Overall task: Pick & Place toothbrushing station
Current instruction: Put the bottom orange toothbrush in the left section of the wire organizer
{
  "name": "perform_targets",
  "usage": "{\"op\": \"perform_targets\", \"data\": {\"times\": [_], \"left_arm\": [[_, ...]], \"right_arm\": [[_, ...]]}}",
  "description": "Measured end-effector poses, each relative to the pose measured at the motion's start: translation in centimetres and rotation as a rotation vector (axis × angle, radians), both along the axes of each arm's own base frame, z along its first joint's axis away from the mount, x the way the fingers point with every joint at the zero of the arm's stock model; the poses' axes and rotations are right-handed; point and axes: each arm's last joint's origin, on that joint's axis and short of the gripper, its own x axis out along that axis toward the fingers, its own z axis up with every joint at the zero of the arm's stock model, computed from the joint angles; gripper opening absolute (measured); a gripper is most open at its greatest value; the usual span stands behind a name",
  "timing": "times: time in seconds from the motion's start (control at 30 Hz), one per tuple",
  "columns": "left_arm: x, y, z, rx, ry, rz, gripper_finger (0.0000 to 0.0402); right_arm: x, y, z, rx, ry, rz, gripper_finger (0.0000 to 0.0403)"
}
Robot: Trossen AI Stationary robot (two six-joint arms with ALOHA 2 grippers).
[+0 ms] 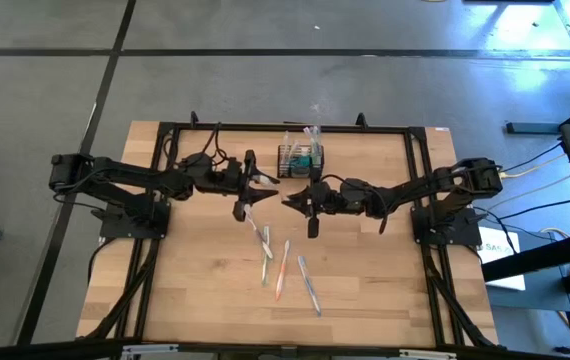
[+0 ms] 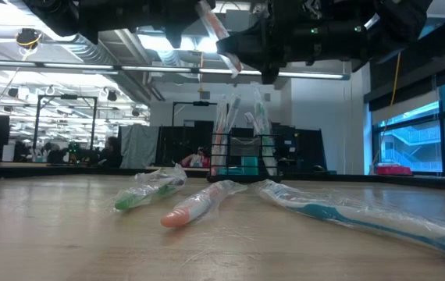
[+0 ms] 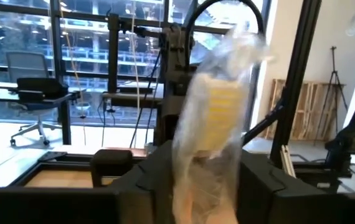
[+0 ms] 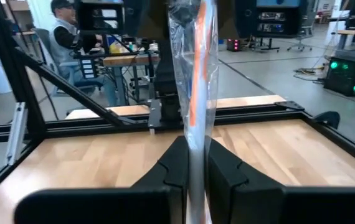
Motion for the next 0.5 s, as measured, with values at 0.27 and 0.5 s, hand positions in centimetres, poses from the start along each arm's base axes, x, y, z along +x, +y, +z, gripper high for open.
{"op": "perform_targets", "data": {"times": [0.27,0.5], "left_arm": [[0.03,0.01,-0.16,0.065,0.011,0.011,0.0018],[0.03,0.02,-0.16,0.073,0.011,0.021,0.0017]], "right_arm": [[-0.01,0.04,-0.06,-0.001,0.007,0.006,0.0036],[-0.01,0.02,-0.05,0.001,0.006,-0.003,0.0041]]}}
